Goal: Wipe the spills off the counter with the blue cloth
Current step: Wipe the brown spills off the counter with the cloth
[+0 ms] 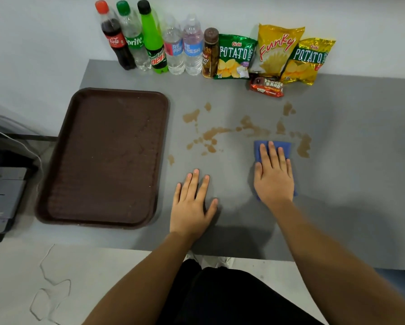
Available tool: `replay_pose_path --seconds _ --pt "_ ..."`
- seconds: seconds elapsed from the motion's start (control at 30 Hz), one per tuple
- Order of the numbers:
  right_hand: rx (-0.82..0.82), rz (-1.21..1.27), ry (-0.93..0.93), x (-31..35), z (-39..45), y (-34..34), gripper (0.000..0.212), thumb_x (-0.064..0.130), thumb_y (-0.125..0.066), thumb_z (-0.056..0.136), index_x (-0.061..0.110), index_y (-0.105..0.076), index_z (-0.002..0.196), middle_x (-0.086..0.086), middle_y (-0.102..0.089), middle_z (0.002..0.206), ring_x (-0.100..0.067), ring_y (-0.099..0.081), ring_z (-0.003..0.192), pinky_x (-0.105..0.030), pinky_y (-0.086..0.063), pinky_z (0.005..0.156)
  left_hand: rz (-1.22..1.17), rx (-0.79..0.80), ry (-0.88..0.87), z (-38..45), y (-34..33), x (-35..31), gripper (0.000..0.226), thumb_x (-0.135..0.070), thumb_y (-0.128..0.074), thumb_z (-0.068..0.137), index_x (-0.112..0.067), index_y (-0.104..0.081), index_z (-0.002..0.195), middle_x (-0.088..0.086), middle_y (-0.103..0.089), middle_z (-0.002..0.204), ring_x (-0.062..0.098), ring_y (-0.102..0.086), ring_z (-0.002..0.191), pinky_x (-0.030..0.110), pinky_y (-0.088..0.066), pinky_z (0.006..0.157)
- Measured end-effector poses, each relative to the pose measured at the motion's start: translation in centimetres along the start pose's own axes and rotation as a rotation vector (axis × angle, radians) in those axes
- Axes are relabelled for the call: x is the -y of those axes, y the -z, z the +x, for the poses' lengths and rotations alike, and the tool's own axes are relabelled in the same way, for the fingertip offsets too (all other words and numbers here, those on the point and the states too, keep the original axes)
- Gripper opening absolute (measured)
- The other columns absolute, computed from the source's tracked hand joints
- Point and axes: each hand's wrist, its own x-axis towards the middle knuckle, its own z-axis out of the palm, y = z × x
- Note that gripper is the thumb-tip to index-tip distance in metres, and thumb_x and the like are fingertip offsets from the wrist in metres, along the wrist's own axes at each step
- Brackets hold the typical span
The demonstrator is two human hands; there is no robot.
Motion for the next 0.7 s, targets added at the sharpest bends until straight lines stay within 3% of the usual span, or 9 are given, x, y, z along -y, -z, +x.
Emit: replay_pose_path --seconds 0.17,0.3,0.37,0.43,0.57,0.7 --pt "0.009 -0.043 -0.098 0.6 -4.6 -0.3 0.064 0.041 -0.021 0.105 0.021 -0.015 0.164 -0.003 -0.015 0.172 -0.028 -0.015 0.159 -0.049 -0.015 0.128 0.000 -0.012 -0.062 0.5 0.8 0.5 0.066 -0.053 -0.048 0.101 -0.020 -0.043 0.159 0.010 -0.030 0.170 0.029 -0.027 0.157 0.051 -0.015 0.127" --pt "0.061 -0.072 -0.105 3.4 -8.2 -1.2 0.065 0.045 -0.014 0.105 0.021 -0.005 0.165 -0.004 -0.006 0.173 -0.029 -0.007 0.160 -0.049 -0.011 0.129 -0.049 0.028 -0.116 1.1 1.4 1.6 0.064 -0.054 -0.042 0.104 -0.021 -0.042 0.158 0.008 -0.031 0.170 0.028 -0.026 0.157 0.048 -0.012 0.127" --pt "0.070 -0.077 -0.101 5.2 -9.2 -1.8 0.065 0.045 -0.013 0.105 0.022 -0.002 0.165 -0.003 -0.003 0.173 -0.028 -0.004 0.160 -0.049 -0.009 0.129 -0.059 0.039 -0.126 1.4 1.8 2.1 0.060 -0.051 -0.044 0.104 -0.020 -0.046 0.155 0.008 -0.034 0.168 0.028 -0.031 0.155 0.049 -0.022 0.126" --pt "0.057 -0.066 -0.090 7.0 -9.8 -2.3 0.065 0.043 -0.019 0.106 0.020 -0.006 0.165 -0.004 -0.006 0.173 -0.028 -0.005 0.160 -0.049 -0.010 0.129 -0.066 0.029 -0.130 1.7 2.3 2.5 0.054 -0.045 -0.050 0.104 -0.018 -0.052 0.151 0.009 -0.039 0.165 0.029 -0.036 0.152 0.050 -0.034 0.120" --pt "0.030 -0.023 -0.006 10.5 -10.4 -3.0 0.064 0.041 -0.025 0.106 0.018 -0.013 0.164 -0.005 -0.012 0.172 -0.028 -0.010 0.159 -0.049 -0.014 0.128 -0.080 0.005 -0.142 2.1 3.3 3.4 0.047 -0.036 -0.053 0.106 -0.014 -0.057 0.148 0.009 -0.045 0.162 0.028 -0.040 0.150 0.047 -0.037 0.118" --pt "0.120 0.034 0.123 14.0 -10.1 -3.1 0.064 0.045 -0.005 0.104 0.024 -0.003 0.164 0.002 0.004 0.172 -0.021 0.011 0.158 -0.041 0.004 0.128 -0.086 -0.005 -0.125 1.9 4.5 3.8 0.043 -0.032 -0.050 0.108 -0.015 -0.059 0.146 0.008 -0.051 0.156 0.025 -0.044 0.146 0.042 -0.036 0.118"
